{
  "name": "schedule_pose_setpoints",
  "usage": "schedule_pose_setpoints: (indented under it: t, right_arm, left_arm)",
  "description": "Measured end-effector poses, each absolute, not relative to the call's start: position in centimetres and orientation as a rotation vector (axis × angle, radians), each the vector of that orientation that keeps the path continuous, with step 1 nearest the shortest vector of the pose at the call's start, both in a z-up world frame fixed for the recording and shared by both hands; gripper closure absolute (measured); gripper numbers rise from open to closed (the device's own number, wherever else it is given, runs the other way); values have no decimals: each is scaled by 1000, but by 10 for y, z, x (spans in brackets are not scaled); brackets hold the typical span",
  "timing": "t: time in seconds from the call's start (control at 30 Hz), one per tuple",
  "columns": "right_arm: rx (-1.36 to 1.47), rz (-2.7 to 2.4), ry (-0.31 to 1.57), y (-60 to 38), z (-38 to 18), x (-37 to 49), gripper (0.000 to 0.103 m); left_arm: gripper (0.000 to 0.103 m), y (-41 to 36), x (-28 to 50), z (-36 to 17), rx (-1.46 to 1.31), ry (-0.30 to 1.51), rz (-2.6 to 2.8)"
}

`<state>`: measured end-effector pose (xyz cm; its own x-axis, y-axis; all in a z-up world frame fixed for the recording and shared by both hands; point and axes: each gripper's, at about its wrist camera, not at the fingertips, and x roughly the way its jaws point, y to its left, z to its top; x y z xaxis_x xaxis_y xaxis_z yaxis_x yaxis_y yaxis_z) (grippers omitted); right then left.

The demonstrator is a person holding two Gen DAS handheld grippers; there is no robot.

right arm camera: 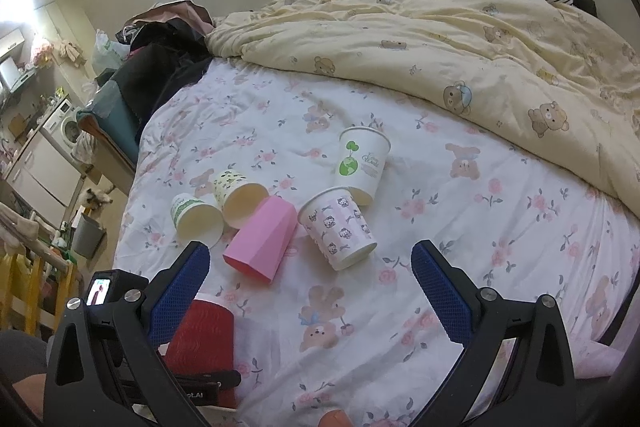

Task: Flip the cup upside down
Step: 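Lift the red cup with the left gripper, stand it on the bed, open, then withdraw the left gripper while moving the right gripper toward the red cup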

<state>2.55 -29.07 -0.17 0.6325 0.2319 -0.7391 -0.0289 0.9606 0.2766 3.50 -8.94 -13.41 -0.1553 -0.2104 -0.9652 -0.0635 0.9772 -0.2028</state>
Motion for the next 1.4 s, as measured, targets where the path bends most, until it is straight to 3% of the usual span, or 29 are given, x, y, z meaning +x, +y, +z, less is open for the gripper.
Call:
schedule_pose_setpoints:
  t: [0.1, 0.37, 0.7, 1.17, 1.4]
  right_arm:
    - [245, 154, 876, -289, -2, 26, 0]
    - [224, 152, 883, -286, -4, 26, 0]
    - [206, 150, 906, -282, -10, 26, 0]
    - [166, 165, 971, -268, -28, 30, 0]
    - [128, 170, 1000, -258, -37, 34, 0]
  left_arm:
    - [0, -88, 38, -131, -213, 1702, -112]
    - [0, -68, 46, -96, -292, 1596, -142]
    - [0, -33, 37, -21, -248, 1328, -128]
    - [0, 18, -2, -60, -239, 1249, 41]
    - [0, 19, 4, -53, -252, 1205, 45]
